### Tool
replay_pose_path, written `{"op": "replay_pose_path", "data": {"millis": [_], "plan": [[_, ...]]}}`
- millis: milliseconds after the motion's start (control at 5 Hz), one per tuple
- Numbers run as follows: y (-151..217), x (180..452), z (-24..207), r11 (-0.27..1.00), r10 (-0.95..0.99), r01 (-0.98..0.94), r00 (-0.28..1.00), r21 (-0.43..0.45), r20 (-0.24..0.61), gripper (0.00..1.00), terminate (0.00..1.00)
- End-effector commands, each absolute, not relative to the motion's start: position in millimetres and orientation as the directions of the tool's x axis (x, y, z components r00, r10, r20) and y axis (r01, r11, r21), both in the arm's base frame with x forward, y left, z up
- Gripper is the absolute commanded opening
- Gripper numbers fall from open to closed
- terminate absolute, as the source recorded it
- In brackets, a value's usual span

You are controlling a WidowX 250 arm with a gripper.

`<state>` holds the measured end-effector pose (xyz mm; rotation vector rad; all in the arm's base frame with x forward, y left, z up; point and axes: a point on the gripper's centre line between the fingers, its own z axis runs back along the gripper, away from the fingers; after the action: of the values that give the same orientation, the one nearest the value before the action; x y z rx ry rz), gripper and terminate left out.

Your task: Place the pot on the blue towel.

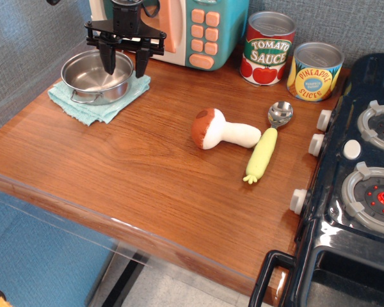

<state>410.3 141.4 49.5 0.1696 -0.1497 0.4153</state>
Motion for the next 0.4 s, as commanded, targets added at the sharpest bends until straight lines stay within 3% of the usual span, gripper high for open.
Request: {"op": "replay_pose_path", "data": {"millis": [0,200], "plan": [[144.2,381.9,95.0,0.945,0.297,-0.322,0.914,0.049,0.275,1.0,0.0],[137.0,379.3,105.7,0.974,0.213,-0.227,0.935,0.017,0.285,1.0,0.0]]}}
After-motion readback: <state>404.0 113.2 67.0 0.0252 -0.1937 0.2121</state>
